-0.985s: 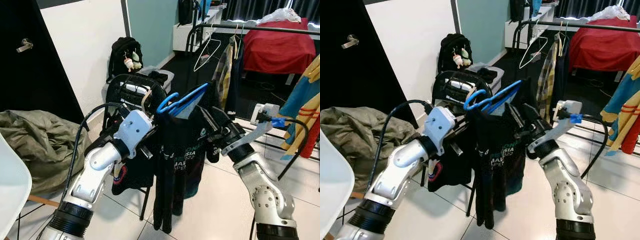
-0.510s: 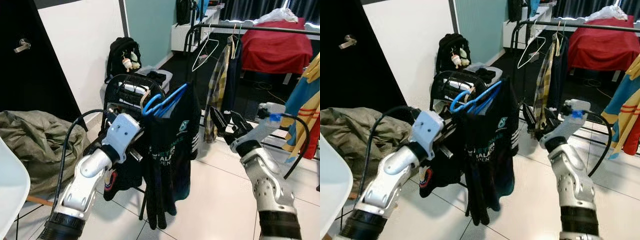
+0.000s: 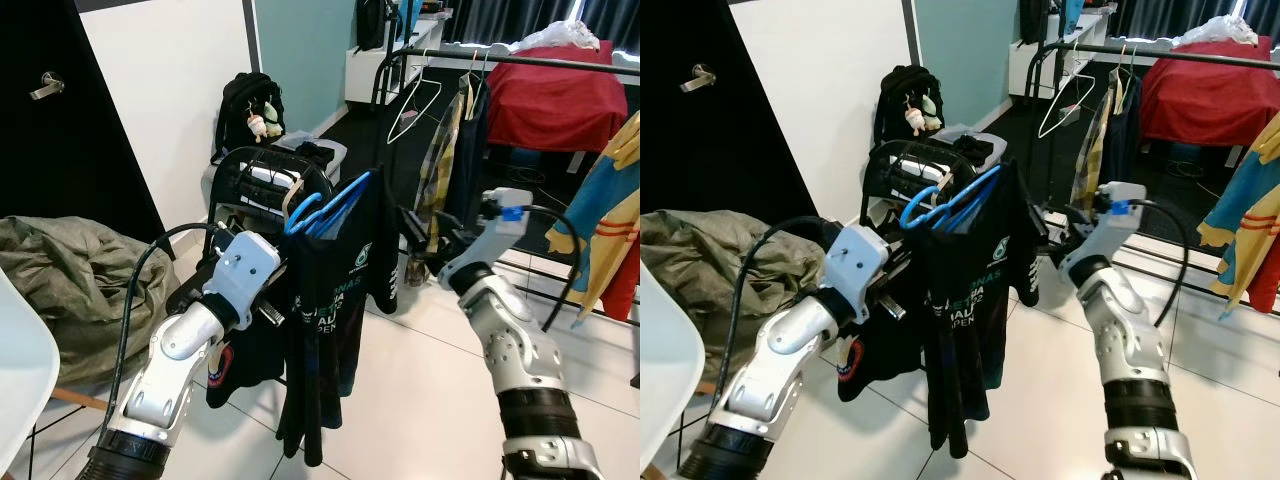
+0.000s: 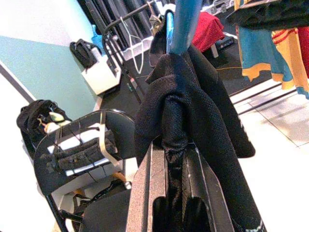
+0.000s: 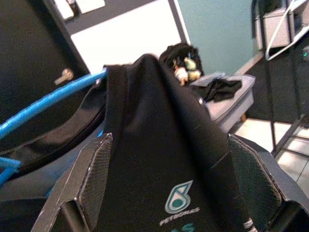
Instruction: Hang hanger
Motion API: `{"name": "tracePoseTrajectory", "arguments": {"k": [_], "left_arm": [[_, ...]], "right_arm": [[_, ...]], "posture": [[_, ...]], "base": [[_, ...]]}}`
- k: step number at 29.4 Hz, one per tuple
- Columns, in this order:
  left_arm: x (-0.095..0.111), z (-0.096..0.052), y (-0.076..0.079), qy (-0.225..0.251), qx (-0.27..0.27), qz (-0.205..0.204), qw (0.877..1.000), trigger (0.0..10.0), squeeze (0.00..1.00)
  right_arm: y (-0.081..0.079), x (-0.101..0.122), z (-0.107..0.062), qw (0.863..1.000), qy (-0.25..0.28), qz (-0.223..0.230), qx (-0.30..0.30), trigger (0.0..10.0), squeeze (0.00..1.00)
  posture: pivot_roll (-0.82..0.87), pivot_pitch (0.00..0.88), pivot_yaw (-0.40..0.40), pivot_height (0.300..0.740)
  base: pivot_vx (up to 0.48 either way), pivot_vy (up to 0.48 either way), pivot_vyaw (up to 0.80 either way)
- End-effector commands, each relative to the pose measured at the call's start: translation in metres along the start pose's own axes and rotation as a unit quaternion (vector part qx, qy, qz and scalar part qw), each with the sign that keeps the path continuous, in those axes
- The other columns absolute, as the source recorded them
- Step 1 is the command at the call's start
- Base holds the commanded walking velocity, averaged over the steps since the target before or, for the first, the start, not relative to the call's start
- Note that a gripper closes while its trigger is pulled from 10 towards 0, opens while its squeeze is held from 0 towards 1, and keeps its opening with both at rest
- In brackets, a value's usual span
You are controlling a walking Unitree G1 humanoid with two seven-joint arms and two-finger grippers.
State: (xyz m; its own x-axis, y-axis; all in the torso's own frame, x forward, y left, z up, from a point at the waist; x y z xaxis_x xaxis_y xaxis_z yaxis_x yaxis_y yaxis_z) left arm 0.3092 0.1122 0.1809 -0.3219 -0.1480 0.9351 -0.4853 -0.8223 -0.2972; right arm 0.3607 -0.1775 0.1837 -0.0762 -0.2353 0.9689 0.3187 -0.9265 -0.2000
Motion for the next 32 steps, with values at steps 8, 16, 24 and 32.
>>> {"name": "tracePoseTrajectory", "arguments": {"k": [8, 16, 24, 32], "left_arm": [[0.009, 0.0, 0.004, 0.017, 0.001, 0.003, 1.0, 10.0, 0.0], [0.011, -0.002, 0.009, 0.021, 0.0, 0.0, 1.0, 10.0, 0.0], [0.011, -0.004, 0.012, 0.02, -0.003, -0.003, 1.0, 10.0, 0.0], [0.011, -0.005, 0.019, 0.02, -0.012, -0.01, 1.0, 10.0, 0.0]], "right_arm": [[-0.01, -0.005, 0.015, 1.0, -0.008, -0.001, 0.026, 10.0, 0.0], [-0.012, 0.003, 0.028, 0.999, 0.009, 0.01, 0.041, 10.0, 0.0], [-0.011, 0.003, 0.032, 0.999, 0.003, 0.004, 0.036, 2.0, 0.0], [-0.011, 0.004, 0.036, 0.999, 0.007, 0.003, 0.04, 0.0, 0.0]], "posture": [[-0.03, 0.016, 0.003, 0.74], [-0.02, 0.015, -0.01, 0.74], [-0.01, 0.012, -0.021, 0.74], [-0.01, 0.012, -0.023, 0.74]], "base": [[0.0, 0.0, 0.0], [0.0, 0.0, 0.0], [0.0, 0.0, 0.0], [0.0, 0.0, 0.0]]}}
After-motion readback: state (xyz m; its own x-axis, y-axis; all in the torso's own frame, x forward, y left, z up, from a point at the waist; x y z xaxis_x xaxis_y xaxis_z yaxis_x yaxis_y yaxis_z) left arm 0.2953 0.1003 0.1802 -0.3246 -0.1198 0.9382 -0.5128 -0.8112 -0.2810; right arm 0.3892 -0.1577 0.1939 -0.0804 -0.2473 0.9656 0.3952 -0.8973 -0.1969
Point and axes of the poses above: a point about 5 cm out from each wrist's last joint towards the gripper, its own z axis pointing out of the wrist towards the gripper, its own x axis along the axis of the wrist's last joint, y = z × x, the point moved 1 cm from there along z, pointing out of the wrist towards the gripper, and after that the axes turned 6 degrees about -z, right-handed, at the moved point
